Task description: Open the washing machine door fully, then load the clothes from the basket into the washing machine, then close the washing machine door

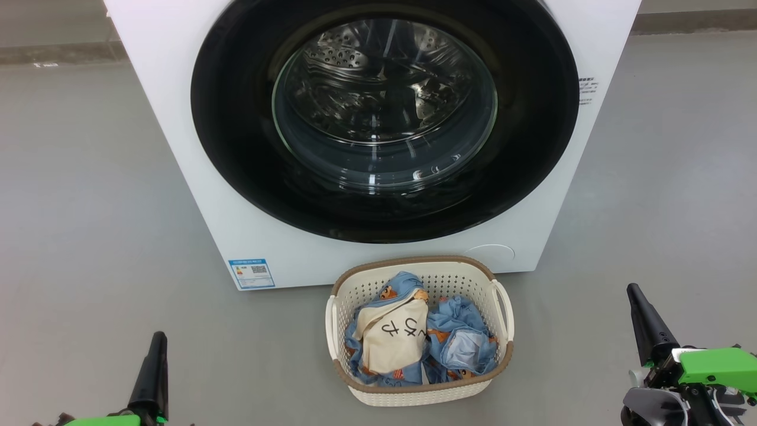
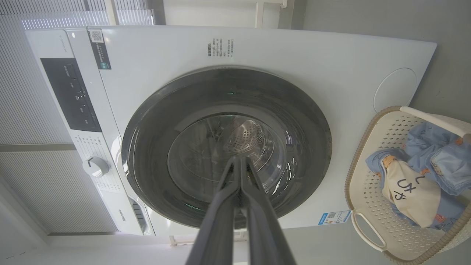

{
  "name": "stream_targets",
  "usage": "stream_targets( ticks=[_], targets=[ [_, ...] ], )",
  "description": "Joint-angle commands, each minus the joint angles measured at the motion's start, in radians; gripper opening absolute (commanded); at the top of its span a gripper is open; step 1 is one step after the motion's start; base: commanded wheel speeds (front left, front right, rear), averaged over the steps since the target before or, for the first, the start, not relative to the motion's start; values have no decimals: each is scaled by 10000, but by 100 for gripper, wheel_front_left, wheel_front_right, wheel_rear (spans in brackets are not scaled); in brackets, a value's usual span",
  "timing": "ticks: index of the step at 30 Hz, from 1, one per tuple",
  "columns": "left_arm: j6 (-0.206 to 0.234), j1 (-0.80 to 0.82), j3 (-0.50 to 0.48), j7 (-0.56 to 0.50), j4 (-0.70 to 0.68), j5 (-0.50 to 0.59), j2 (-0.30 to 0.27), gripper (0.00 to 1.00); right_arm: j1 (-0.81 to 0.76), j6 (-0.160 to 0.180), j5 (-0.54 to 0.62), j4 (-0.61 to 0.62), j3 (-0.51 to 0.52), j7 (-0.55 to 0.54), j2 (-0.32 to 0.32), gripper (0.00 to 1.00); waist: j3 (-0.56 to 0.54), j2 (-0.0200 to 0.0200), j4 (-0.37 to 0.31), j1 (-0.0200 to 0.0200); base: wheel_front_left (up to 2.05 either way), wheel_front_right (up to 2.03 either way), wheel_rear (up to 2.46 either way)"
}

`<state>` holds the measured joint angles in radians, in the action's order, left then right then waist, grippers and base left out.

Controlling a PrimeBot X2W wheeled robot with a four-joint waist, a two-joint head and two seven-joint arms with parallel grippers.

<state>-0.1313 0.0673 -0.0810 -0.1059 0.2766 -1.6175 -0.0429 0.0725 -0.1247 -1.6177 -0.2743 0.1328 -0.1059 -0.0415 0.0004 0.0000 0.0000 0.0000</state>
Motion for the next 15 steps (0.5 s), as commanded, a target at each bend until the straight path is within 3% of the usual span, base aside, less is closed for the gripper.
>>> stream_targets(
  ticks=[1,15],
  targets=[
    [6,479,-332,-73,-257,92,-84,0,426,-60,93,236,-187,-71,-99,0,0,0,0,0,0,0,0],
    [6,479,-334,-74,-257,93,-83,0,426,-60,94,236,-186,-73,-97,0,0,0,0,0,0,0,0]
  ],
)
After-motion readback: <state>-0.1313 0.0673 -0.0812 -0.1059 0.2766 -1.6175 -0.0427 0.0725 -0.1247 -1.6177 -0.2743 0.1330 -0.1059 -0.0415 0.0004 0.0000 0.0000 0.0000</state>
